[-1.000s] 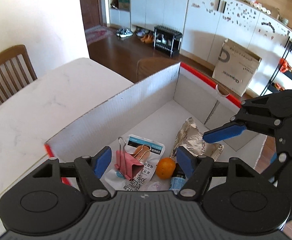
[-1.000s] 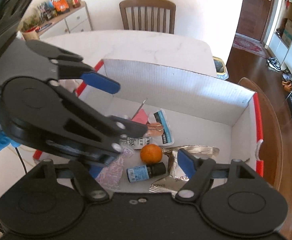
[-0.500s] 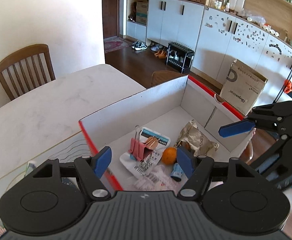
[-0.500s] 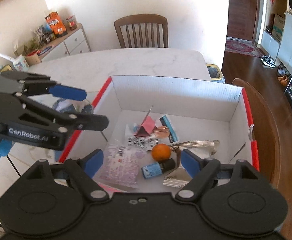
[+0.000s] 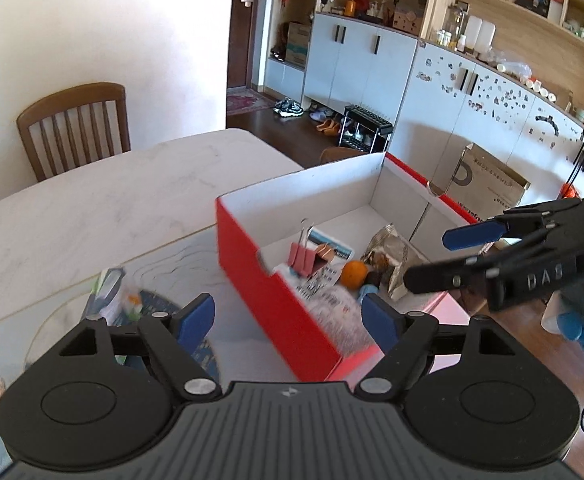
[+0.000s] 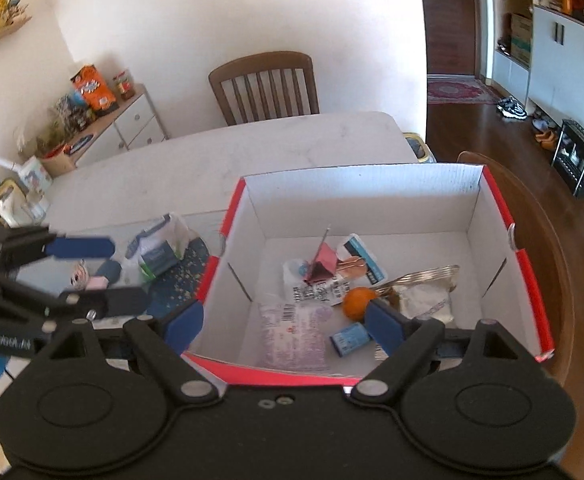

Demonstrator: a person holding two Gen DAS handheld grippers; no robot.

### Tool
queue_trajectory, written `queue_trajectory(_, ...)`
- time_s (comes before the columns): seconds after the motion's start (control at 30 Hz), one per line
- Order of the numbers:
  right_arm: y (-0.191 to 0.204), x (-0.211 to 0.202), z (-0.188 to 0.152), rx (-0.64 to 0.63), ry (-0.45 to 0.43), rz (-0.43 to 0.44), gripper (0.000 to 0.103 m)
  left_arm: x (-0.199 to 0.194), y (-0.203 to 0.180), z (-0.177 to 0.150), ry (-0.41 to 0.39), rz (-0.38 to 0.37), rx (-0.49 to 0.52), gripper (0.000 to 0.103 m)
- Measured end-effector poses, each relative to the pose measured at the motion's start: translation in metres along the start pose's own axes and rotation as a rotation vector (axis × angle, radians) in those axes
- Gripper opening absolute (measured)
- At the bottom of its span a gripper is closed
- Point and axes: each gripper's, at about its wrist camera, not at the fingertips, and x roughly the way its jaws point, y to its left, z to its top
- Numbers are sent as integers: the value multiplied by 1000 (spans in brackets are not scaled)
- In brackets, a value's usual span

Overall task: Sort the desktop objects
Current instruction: 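Open both grippers to release the orange and clip into the box, then withdraw both grippers from the box and move toward the remaining items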

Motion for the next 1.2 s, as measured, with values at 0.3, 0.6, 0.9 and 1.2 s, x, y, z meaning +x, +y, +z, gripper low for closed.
queue_trajectory(0.3, 48, 0, -10, -6, -3, -6, 90, -23, 33, -36, 13, -29, -26, 82)
queue_trajectory(0.6, 92, 9, -12, -12, -7, 1, 91, -47, 75, -65, 6, 6, -49, 87)
queue_trajectory(0.9, 144, 29, -6, -62, -12, 7, 91, -64, 118, -95, -9, 86, -63, 103)
queue_trajectory(1.2, 184, 61, 3, -101, 7, -7, 91, -61, 153, -126, 29, 144, -67, 103)
